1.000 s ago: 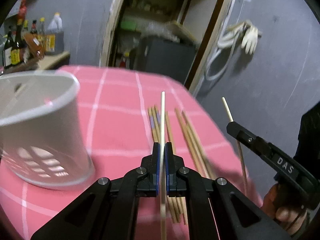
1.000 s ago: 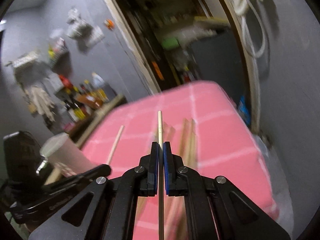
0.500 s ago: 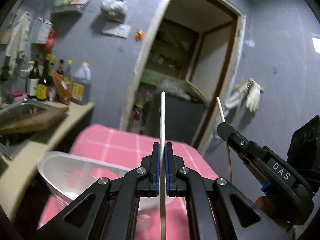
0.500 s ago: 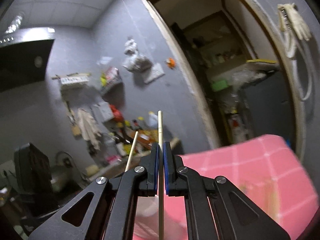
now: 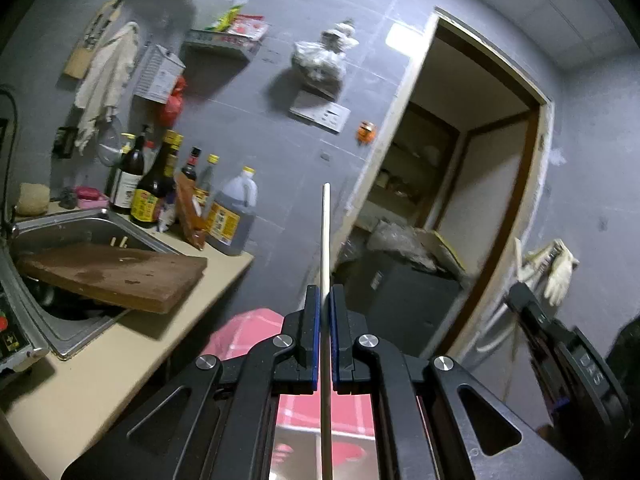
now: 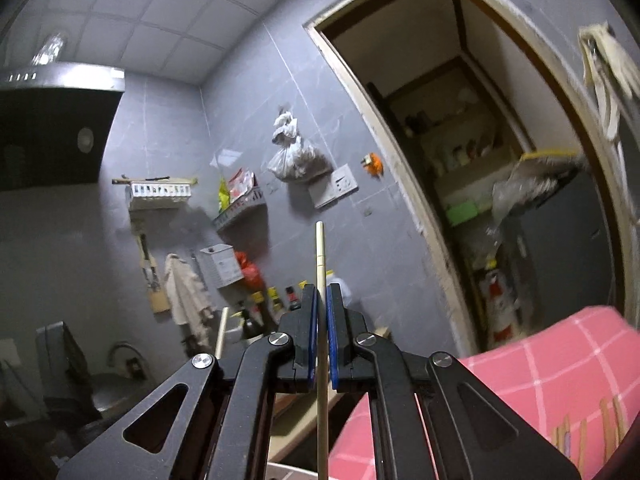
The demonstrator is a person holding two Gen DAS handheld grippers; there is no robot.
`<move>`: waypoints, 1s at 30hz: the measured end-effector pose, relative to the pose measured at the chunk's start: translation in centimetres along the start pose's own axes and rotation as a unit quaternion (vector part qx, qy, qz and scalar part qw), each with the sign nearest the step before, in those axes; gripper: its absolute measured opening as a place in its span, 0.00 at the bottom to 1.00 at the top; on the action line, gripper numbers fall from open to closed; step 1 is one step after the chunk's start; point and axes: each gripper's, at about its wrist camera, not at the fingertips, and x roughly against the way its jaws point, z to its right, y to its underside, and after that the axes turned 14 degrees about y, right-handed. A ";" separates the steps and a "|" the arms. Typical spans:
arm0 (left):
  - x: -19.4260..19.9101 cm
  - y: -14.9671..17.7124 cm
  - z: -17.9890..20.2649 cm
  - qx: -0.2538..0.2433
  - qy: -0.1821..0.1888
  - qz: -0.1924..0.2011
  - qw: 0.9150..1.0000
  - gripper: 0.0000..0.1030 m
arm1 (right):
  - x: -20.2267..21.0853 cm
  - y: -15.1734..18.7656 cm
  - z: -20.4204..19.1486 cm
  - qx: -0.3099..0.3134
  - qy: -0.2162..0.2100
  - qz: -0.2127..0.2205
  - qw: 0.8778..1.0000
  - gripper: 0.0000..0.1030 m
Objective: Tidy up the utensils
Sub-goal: 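Carry the chopstick with the right tool and drop it into the white caddy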
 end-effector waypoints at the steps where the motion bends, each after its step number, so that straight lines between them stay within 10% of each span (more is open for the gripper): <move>1: -0.1 0.0 -0.3 0.000 -0.004 0.006 1.000 0.03 | 0.0 0.2 0.0 0.004 0.003 0.005 1.000 0.03; 16: 0.0 3.0 -0.4 -0.014 -0.041 0.067 0.997 0.03 | 0.4 1.8 0.7 0.025 0.063 0.065 0.996 0.03; 30: 0.2 4.9 0.2 -0.032 -0.046 0.048 0.997 0.03 | 0.2 3.6 0.4 0.055 0.064 0.035 0.996 0.03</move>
